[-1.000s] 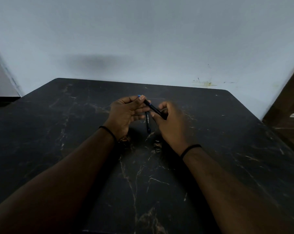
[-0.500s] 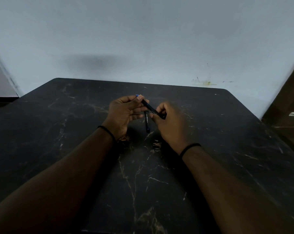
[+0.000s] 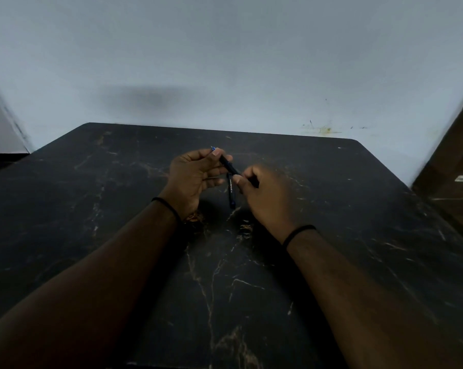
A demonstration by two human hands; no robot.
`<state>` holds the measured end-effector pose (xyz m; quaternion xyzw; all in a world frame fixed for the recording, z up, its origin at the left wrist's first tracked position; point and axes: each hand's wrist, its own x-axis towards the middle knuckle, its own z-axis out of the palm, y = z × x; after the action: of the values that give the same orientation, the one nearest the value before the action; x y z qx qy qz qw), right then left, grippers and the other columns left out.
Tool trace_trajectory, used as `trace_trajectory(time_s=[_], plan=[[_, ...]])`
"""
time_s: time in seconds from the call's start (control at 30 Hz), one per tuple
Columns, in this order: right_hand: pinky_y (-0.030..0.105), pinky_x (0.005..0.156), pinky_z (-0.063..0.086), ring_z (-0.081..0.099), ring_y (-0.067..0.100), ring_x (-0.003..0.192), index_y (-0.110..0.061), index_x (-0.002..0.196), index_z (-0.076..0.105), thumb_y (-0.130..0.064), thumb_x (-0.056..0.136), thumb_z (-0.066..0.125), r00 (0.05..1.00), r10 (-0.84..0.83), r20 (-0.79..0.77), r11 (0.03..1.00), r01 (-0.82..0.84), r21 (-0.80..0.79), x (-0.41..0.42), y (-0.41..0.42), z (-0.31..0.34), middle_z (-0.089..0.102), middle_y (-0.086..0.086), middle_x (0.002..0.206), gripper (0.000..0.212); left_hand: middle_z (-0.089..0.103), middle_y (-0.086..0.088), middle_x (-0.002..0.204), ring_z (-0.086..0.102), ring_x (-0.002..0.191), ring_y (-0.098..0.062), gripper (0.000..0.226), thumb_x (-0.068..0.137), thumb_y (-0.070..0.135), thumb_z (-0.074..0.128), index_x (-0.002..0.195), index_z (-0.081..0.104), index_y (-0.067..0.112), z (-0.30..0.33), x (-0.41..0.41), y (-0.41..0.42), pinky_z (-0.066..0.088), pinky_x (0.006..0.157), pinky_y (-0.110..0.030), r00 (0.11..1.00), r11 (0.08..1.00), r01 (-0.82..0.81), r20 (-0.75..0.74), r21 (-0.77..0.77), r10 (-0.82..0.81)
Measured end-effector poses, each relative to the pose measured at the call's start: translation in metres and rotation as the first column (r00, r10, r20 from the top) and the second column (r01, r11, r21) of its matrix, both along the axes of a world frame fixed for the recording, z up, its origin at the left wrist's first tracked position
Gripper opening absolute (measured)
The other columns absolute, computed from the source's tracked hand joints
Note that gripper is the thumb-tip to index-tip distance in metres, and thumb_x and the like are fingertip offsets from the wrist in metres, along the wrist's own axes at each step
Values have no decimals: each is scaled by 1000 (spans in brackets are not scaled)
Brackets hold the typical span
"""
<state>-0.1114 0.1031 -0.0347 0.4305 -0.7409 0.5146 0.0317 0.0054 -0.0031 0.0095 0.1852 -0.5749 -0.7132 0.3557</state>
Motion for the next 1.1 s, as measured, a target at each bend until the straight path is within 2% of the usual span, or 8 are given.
trace_trajectory(time_s=[0.07,0.2,0.4,0.53,0.73,0.83,1.0,1.1], plan=[[25,54,37,55,1,56,-35,70,54,-59,82,51,999,31,-25,999,-30,23,2,0,1,57,-11,59,28,76,-10,100,75,78,-16,14,95,18,60,99,69,8,1,1,0,56,56,-23,1000,1000,-8,-6,4,8],[11,52,34,57,-11,70,-40,81,52,-38,79,76,1000,4,9,1000,-4,-3,3,0,0,60,-21,71,24,77,-9,98,75,80,-17,12,96,19,60,96,69,10,1,1,-1,56,56,-24,999,999,-30,-12,12,30],[20,50,32,56,-4,61,-34,63,54,-33,91,68,998,11,-63,999,-8,43,3,6,6,57,-12,58,31,77,-8,93,75,77,-16,12,98,16,58,95,67,9,0,0,-2,56,55,-23,999,999,-32,-24,18,33],[21,52,36,57,1,61,-26,71,60,-32,94,63,994,68,-81,997,-64,53,9,6,8,61,-8,64,24,77,-7,93,75,77,-15,14,99,16,55,94,67,11,1,2,-2,56,55,-24,999,999,-31,-35,12,32],[12,50,36,58,-5,62,-43,74,59,-27,82,75,999,31,28,999,-31,-22,9,3,6,62,-26,71,25,77,-11,99,74,83,-19,17,93,30,64,93,70,14,3,1,3,57,61,-27,1000,1000,-14,-5,3,14],[11,50,37,59,-5,61,-38,76,61,-27,80,76,999,36,0,998,-36,-48,11,6,8,64,-27,73,18,77,-12,98,75,83,-20,18,92,30,67,93,70,12,1,1,3,57,61,-27,1000,1000,-19,14,-1,19],[19,51,48,62,0,55,-31,71,67,-23,84,77,989,70,133,996,-62,-67,19,13,21,71,-10,66,18,77,-13,102,75,92,-23,17,97,25,57,95,66,11,3,4,-2,58,65,-26,996,997,80,-36,1,-80],[16,39,40,55,2,42,-24,82,72,-20,92,69,924,229,307,973,-210,-96,24,21,29,73,-2,66,12,77,-10,100,74,93,-22,18,99,23,53,92,65,12,5,5,-4,58,70,-28,989,991,131,-64,4,-130]])
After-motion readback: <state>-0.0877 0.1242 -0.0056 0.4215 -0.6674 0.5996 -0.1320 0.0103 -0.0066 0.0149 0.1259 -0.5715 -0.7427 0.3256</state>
